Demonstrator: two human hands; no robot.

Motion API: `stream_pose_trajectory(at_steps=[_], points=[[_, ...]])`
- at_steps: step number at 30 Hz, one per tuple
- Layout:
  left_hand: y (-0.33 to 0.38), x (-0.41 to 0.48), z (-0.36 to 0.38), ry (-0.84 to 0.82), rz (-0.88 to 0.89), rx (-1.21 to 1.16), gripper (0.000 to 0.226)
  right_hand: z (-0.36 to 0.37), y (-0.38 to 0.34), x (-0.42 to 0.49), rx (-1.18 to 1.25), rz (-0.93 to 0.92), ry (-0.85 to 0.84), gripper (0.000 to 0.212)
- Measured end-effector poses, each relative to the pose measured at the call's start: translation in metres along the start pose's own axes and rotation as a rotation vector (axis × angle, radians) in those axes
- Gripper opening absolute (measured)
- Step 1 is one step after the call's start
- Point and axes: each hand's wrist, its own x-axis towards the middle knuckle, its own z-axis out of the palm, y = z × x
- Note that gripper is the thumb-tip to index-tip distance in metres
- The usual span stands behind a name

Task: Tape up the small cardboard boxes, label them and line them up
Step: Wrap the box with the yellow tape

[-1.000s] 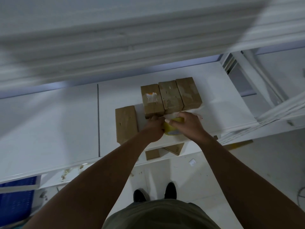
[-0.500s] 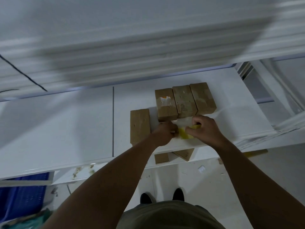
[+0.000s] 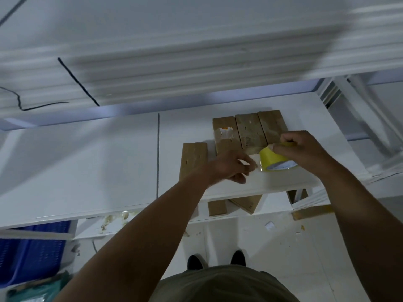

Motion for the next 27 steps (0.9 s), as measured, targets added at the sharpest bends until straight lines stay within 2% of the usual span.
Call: stream_pose_trajectory(at_steps=[3,6,8,10,12,14,18,21,27], points=[[-0.010,-0.021,-0.020,0.021,-0.065,-0.070,0.023,0.022,-0.001,-0.004,0.100,-0.002,-0.038,0.044],[-0.023,-0.045,-0.047,0.130,-0.102,-0.082,0.012,0.046,-0.007,-0.005,0.197,0.069,-0.051,0.051],[-0.032,-0.058,-0.065,0.251,-0.105,-0.143,0.014,0.062,-0.013,-0.004,0.229,0.059,-0.082,0.059],[-0.040,-0.069,-0.079,0.391,-0.100,-0.224,0.022,0.079,-0.016,0.001,0.231,0.040,-0.103,0.056],[-0.044,-0.077,-0.090,0.514,-0.069,-0.270,0.021,0.096,-0.020,0.006,0.235,0.041,-0.094,0.052],[-0.047,-0.081,-0.099,0.627,-0.058,-0.297,0.020,0.109,-0.029,0.011,0.235,0.008,-0.089,0.057],[-0.052,-0.083,-0.117,0.824,-0.053,-0.185,0.021,0.119,-0.042,0.026,0.096,-0.054,-0.059,0.049],[-0.053,-0.082,-0.127,0.834,-0.012,-0.122,0.018,0.122,-0.036,0.039,-0.089,-0.057,-0.051,0.049],[-0.060,-0.070,-0.130,0.855,-0.048,0.041,0.008,0.138,-0.030,0.056,-0.236,0.053,-0.056,0.053]])
